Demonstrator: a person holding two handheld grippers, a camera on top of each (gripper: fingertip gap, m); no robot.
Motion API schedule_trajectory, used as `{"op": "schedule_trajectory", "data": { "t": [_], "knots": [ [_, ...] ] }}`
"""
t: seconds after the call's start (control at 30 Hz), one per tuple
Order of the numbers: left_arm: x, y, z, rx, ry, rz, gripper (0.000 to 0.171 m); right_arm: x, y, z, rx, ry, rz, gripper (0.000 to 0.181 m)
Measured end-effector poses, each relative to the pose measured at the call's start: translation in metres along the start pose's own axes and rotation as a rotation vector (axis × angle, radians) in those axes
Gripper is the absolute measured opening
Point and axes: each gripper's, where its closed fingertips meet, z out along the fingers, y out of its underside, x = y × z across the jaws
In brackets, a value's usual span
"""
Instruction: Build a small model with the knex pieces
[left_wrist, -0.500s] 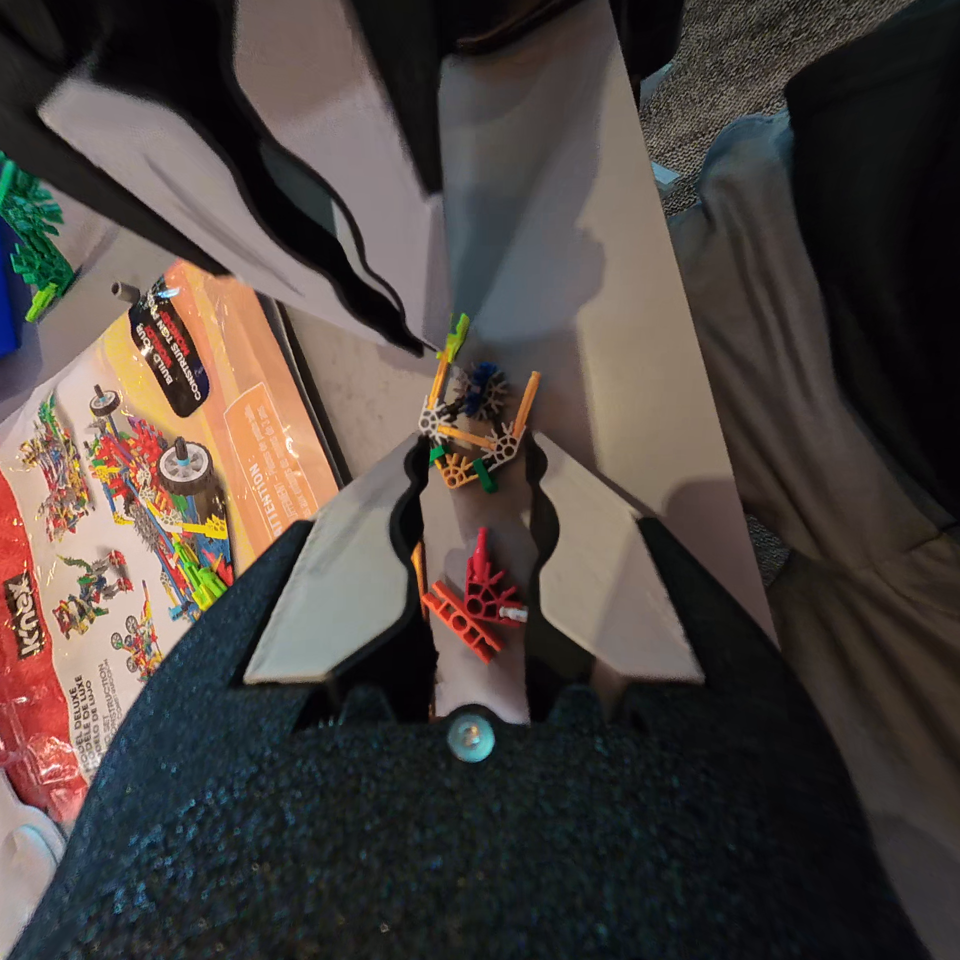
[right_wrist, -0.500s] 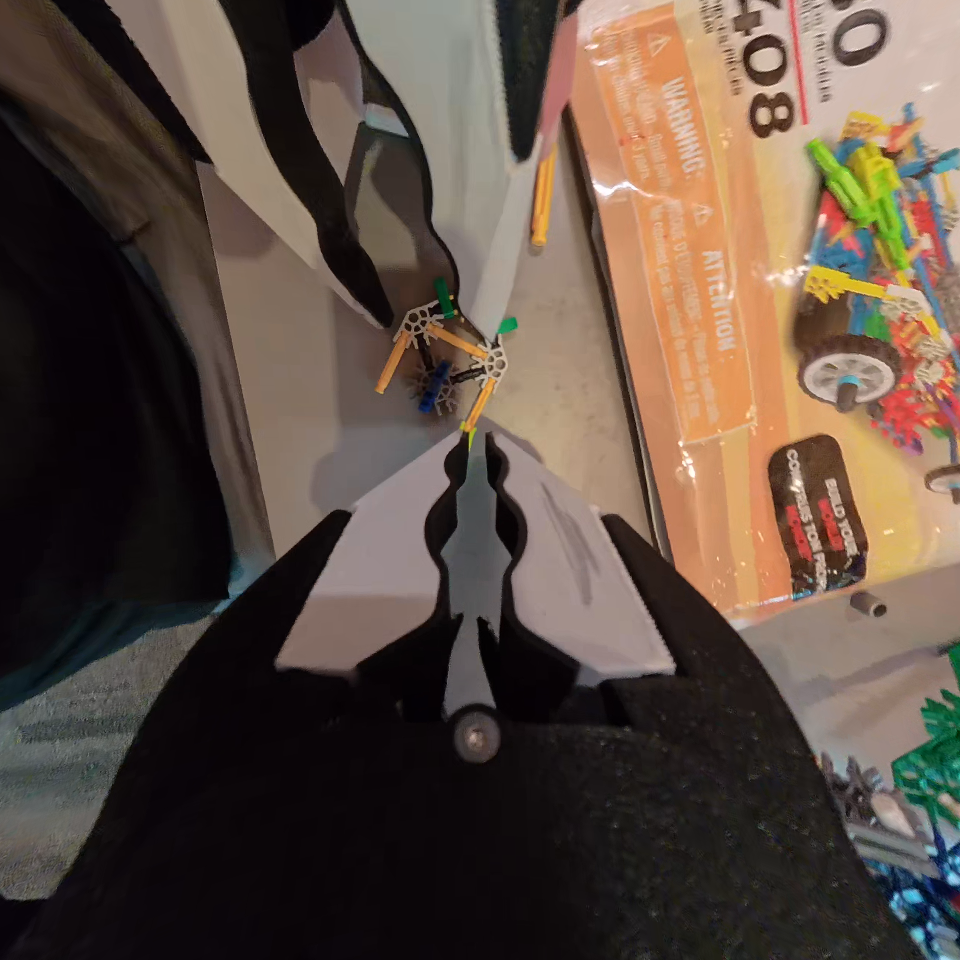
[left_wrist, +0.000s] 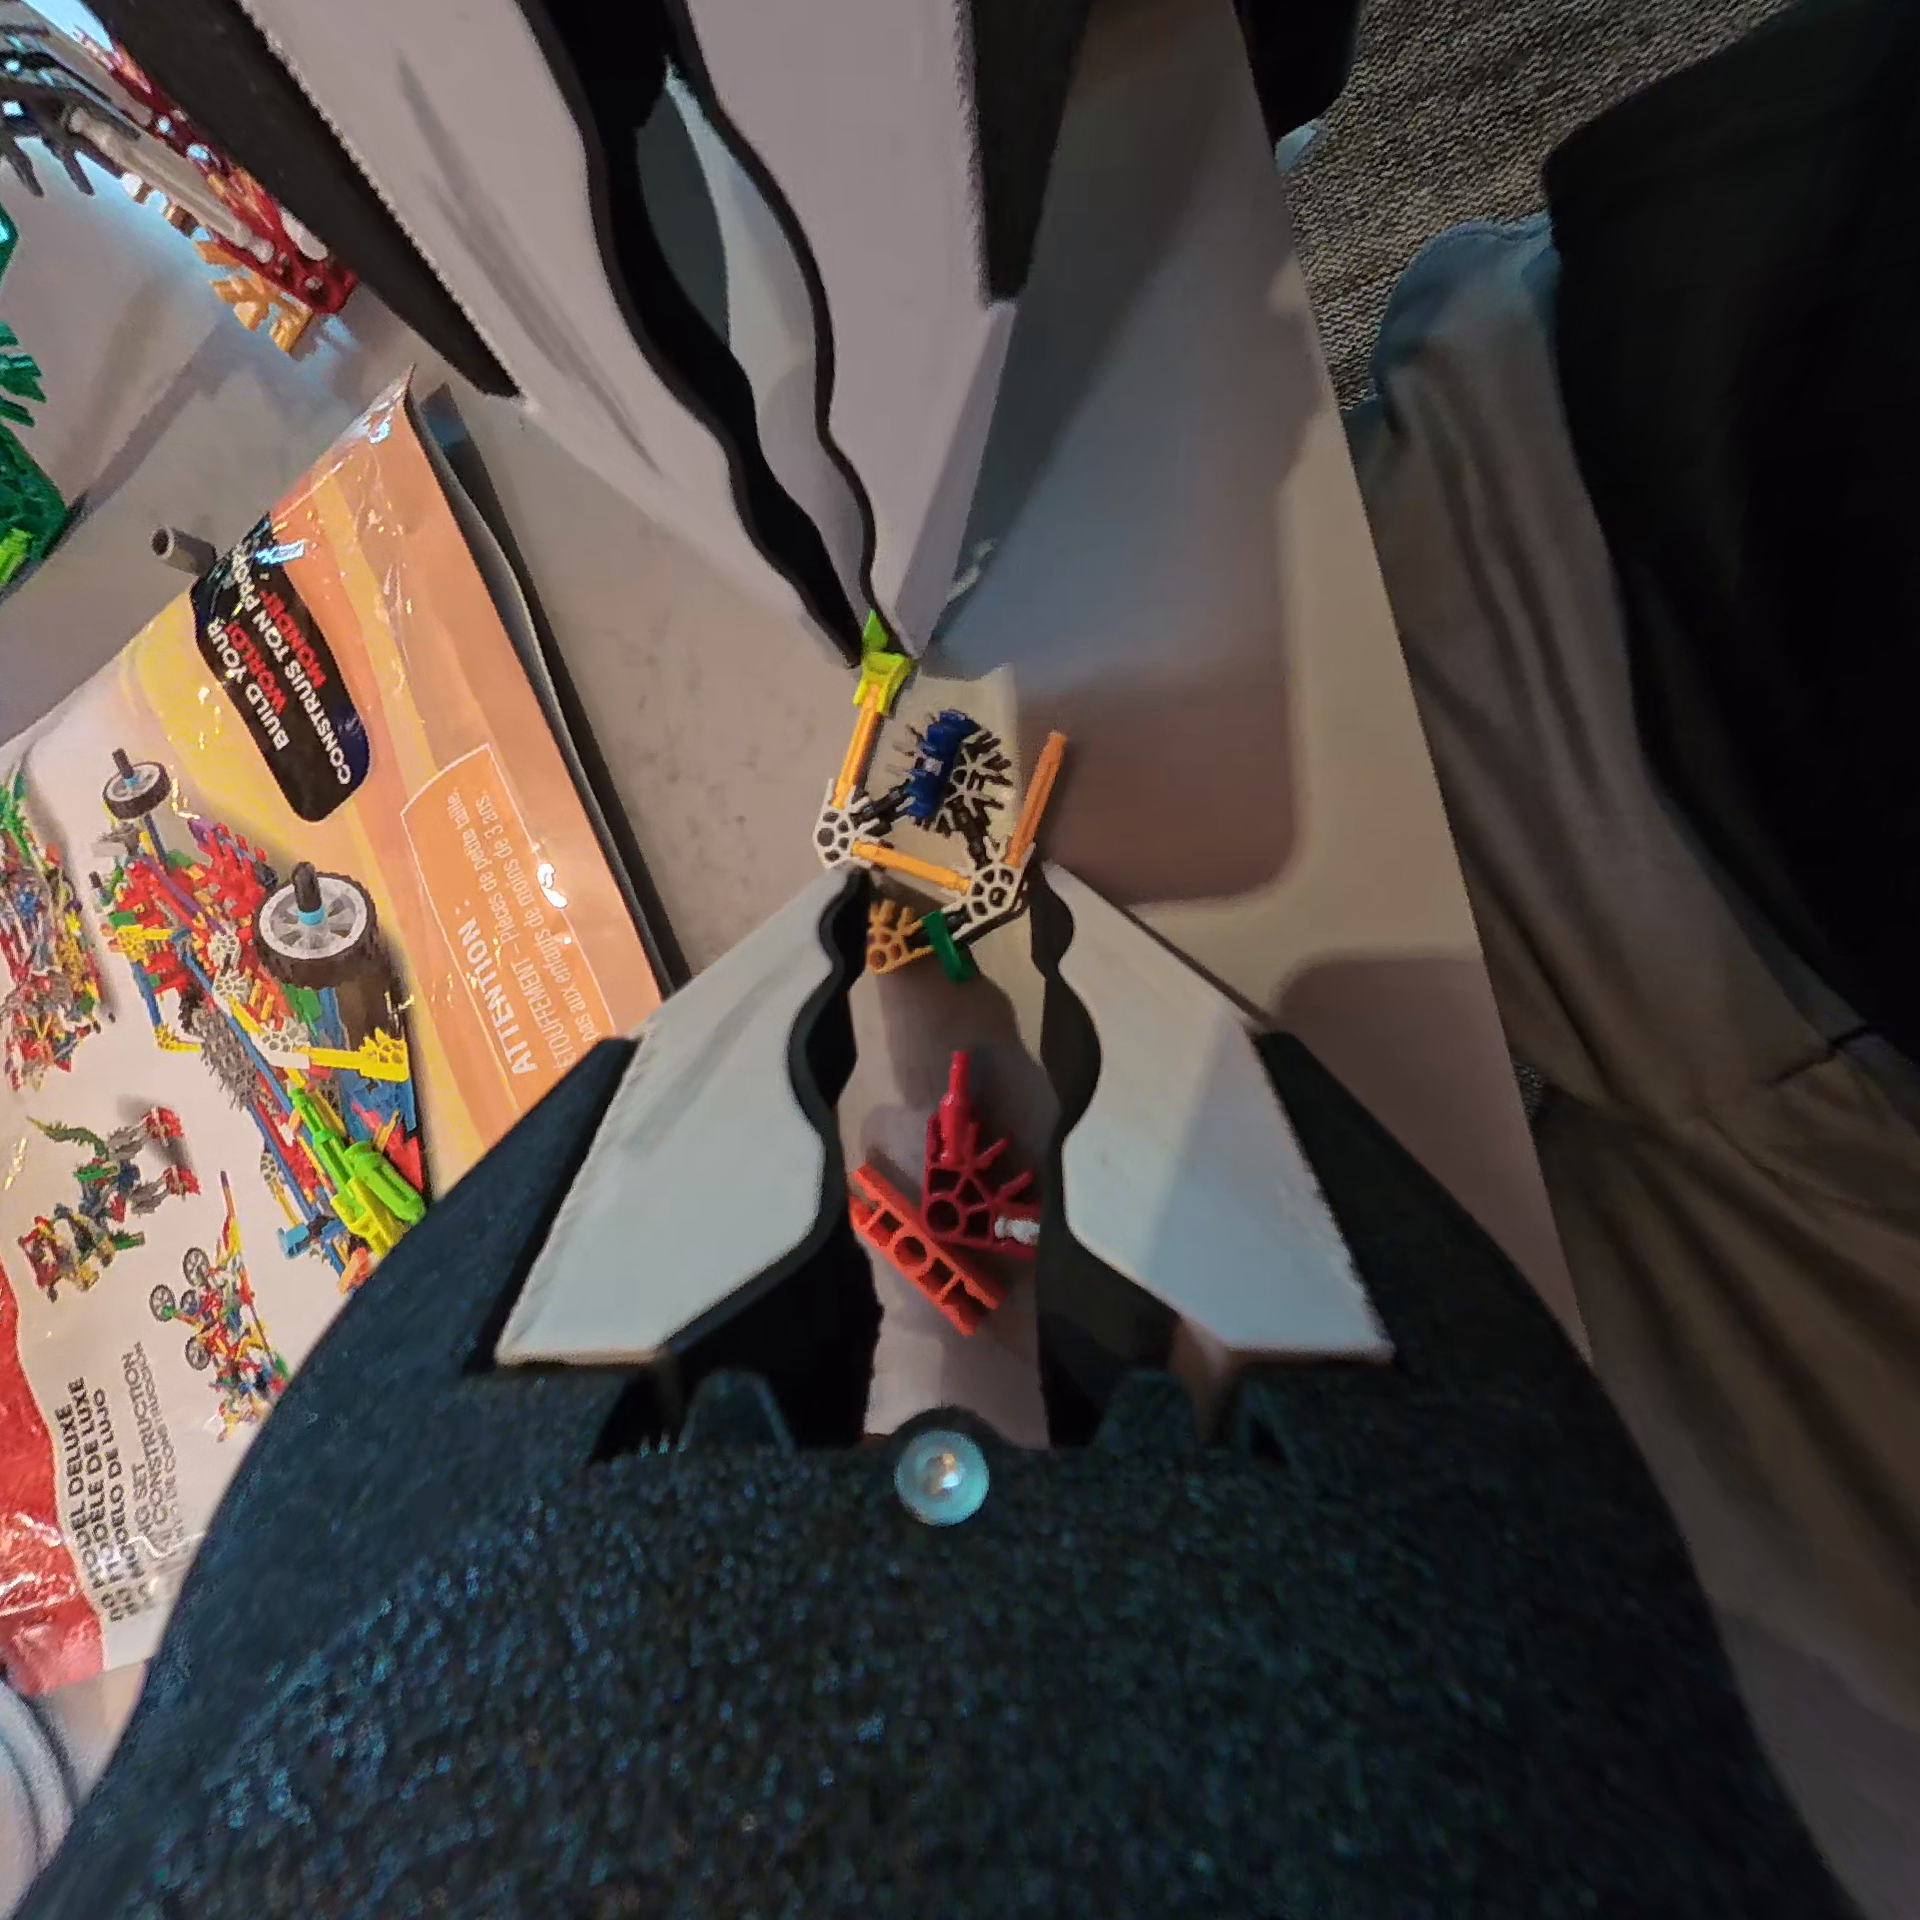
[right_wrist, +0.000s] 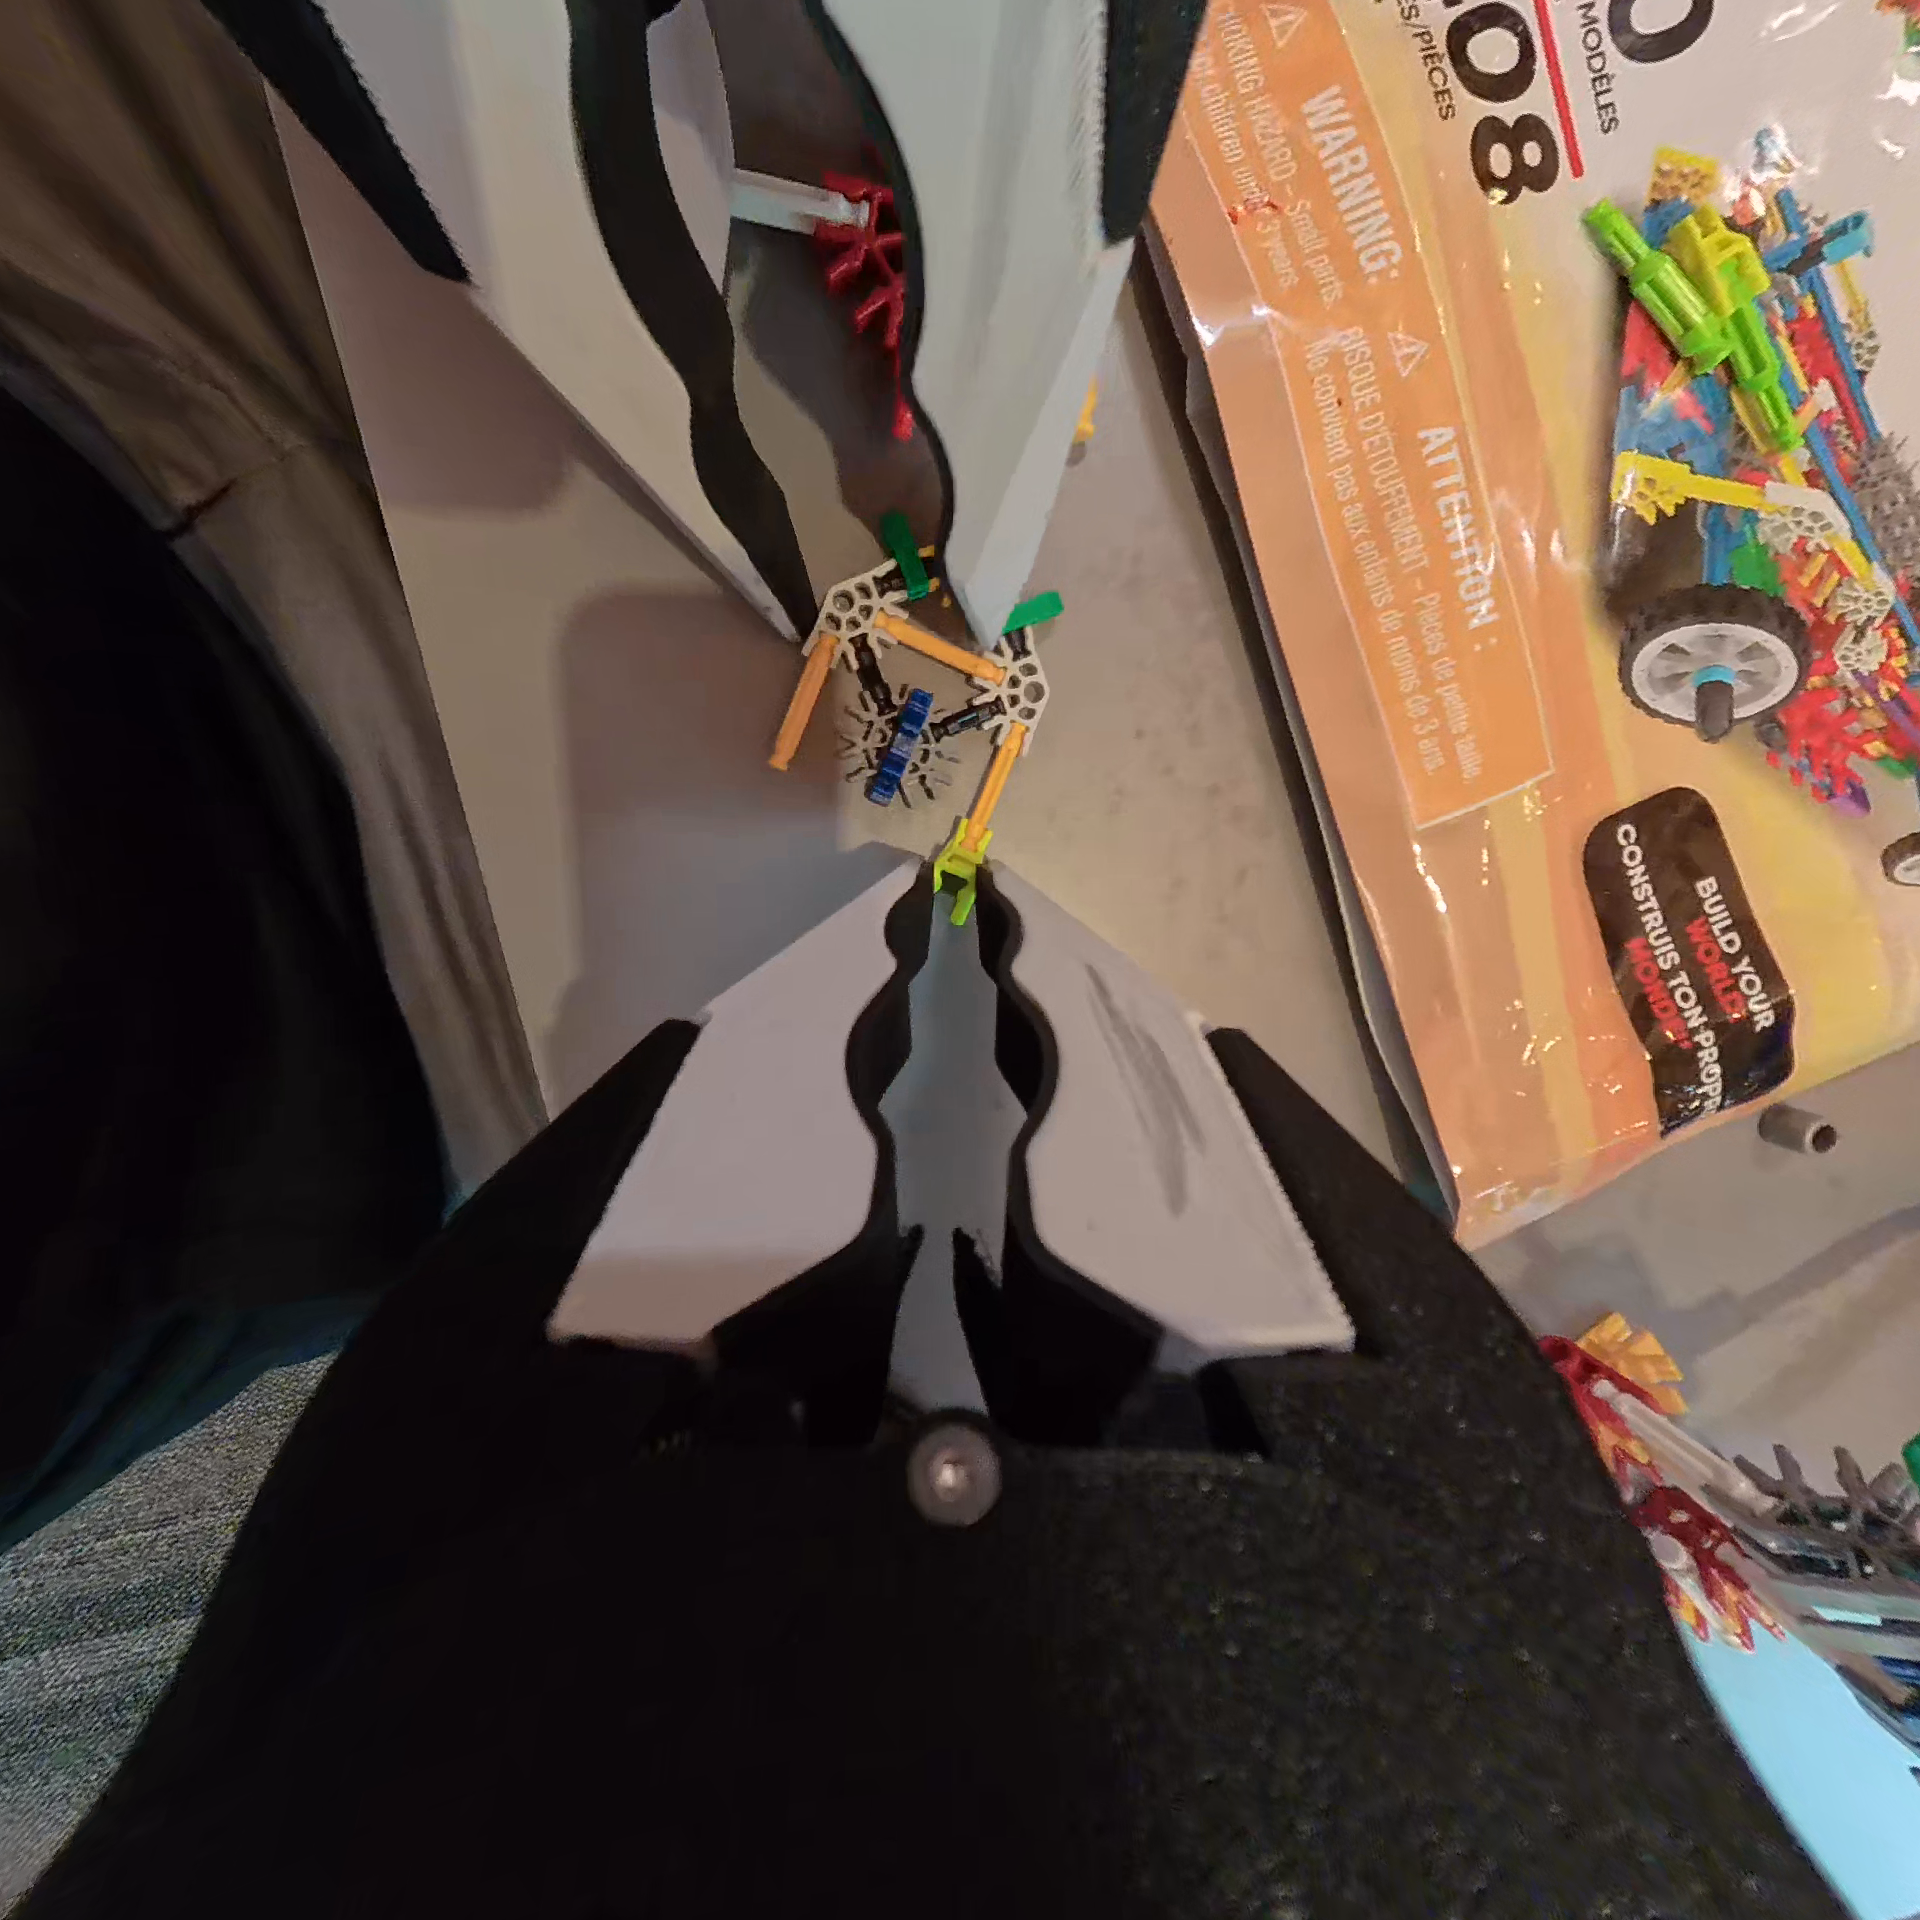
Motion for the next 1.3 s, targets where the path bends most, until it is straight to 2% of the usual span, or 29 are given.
{"op": "schedule_trajectory", "data": {
  "t": [0.1,0.17,0.3,0.53,0.73,0.9,1.03,1.3],
  "knots": [
    [0.001,0.0,0.0,0.001,-0.001,-0.005,0.027,0.0,0.0,-0.001,0.013,-0.01,-0.001,0.006],
    [0.0,0.002,-0.004,-0.007,-0.017,-0.01,0.033,-0.001,-0.001,-0.003,0.026,-0.004,0.002,0.016],
    [-0.008,0.009,-0.027,0.021,-0.086,-0.056,0.033,0.002,-0.002,-0.009,0.036,0.041,-0.001,0.019],
    [-0.006,0.05,-0.079,-0.049,-0.208,-0.156,0.031,0.003,0.002,-0.009,0.04,0.071,-0.011,0.02],
    [0.014,0.078,-0.08,-0.124,-0.218,-0.226,0.032,0.005,-0.003,-0.01,0.098,0.097,0.035,0.021],
    [0.024,0.092,-0.085,-0.141,-0.27,-0.274,0.032,0.03,-0.014,-0.009,0.155,0.204,0.065,0.021],
    [0.032,0.103,-0.09,-0.152,-0.304,-0.313,0.032,0.054,-0.034,-0.006,0.174,0.337,-0.039,0.021],
    [0.041,0.113,-0.098,-0.127,-0.357,-0.37,0.033,0.069,-0.048,0.026,0.104,0.406,-0.21,0.021]
  ]
}}
